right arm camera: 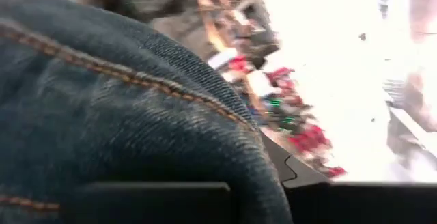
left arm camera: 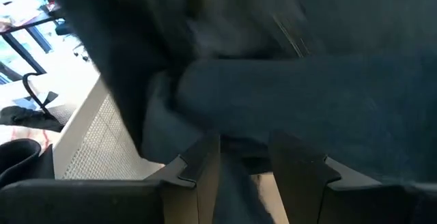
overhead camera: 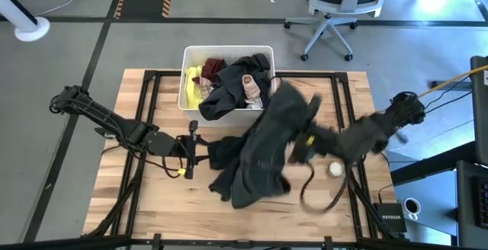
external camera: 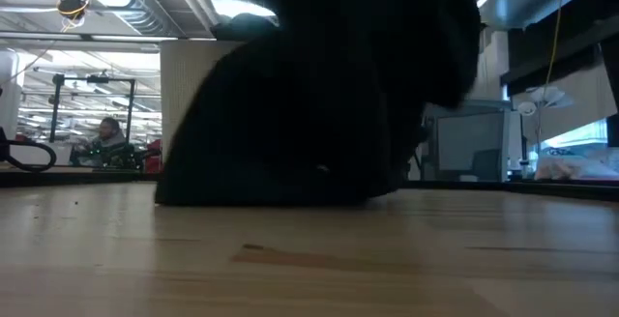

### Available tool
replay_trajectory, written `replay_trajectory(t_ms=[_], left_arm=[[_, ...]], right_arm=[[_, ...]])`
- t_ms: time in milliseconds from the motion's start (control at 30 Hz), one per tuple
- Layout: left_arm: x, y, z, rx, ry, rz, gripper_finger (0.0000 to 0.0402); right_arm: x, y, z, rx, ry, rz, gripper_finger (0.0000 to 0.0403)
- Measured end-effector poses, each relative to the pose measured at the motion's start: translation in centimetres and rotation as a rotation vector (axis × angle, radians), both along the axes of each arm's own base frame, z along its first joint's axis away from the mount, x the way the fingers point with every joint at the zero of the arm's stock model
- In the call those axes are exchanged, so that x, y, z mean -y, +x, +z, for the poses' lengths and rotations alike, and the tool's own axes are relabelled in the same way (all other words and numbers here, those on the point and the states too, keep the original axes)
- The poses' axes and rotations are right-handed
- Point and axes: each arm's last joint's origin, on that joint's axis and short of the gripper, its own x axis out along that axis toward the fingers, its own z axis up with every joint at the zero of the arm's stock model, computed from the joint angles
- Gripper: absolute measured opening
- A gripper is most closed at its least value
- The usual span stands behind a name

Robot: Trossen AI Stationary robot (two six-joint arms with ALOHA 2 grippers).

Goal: Sort clothes
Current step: Put the dark blue jeans into the white laundry organizer

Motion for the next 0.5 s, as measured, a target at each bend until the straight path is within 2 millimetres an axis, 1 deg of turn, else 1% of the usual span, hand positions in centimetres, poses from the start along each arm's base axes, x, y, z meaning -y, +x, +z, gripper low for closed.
replay_trajectory(t_ms=[167,267,367,500], left_arm=[[0.0,0.0,0.1,0.005,0.026,-0.009,0.012],[0.1,0.1,0.5,0.049,0.011,-0.009,0.012],[0.1,0.2,1.0,0.09,0.003,-0.011,0.012],[0.0,0.2,2.1,0.13,0.057,0.011,0.012]], right_arm=[[3.4,-1.0,5.9,0.165,-0.04,-0.091,0.0018],[5.3,-1.5,8.4,0.276,-0.048,-0.12,0.0018],[7.4,-1.5,9.9,0.389,-0.059,-0.147,0.0018],[10.5,-0.7,10.6,0.495,-0.105,-0.164,0.0017]])
